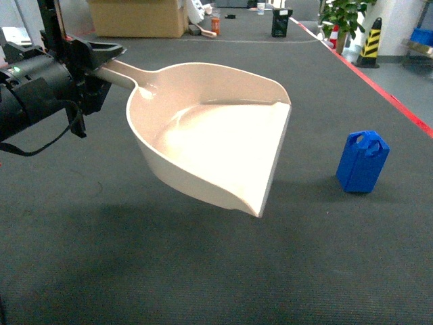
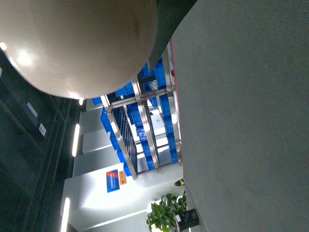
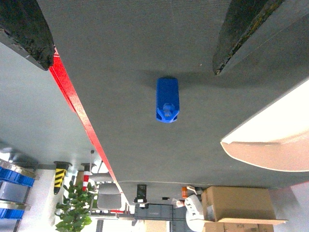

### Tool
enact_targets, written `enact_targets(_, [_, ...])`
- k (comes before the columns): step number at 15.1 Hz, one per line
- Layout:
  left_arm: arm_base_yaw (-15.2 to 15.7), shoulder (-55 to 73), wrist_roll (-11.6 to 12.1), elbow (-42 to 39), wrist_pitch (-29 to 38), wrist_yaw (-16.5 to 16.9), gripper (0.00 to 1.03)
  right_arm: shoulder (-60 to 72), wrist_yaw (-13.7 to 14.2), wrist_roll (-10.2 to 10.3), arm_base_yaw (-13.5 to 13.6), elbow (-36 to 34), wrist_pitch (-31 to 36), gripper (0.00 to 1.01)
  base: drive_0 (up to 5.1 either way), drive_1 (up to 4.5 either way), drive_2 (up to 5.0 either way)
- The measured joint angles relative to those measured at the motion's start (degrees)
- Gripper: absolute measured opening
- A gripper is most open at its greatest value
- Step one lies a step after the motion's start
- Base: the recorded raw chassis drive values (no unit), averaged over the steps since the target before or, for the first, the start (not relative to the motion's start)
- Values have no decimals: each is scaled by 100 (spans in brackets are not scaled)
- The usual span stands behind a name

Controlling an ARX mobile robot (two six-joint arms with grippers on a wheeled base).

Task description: Place part in tray to right shelf

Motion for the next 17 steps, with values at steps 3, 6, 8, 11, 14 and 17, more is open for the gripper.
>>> enact_targets(3, [-396, -282, -199, -254, 0, 107, 14, 0, 0, -2, 0, 0, 2, 98, 0, 0, 0])
enact_targets(6, [-472, -417, -186, -337, 9, 201, 14, 0, 0, 0, 0, 0, 2, 98, 0, 0, 0])
enact_targets(8, [-437, -417, -186, -337, -2, 190, 14, 0, 0, 0, 0, 0, 2, 98, 0, 0, 0])
enact_targets(11, [-442, -417, -181, -339, 0, 184, 14, 1711, 859, 173, -221, 463, -291, 98, 0, 0, 0])
enact_targets(14, [-452, -420, -184, -341, 15, 199, 14, 5042, -199, 177, -1067, 1187, 2096, 98, 0, 0, 0])
enact_targets(17, [-444, -424, -184, -341, 0, 199, 14, 7672, -675, 144, -876, 2555, 2728, 98, 0, 0, 0])
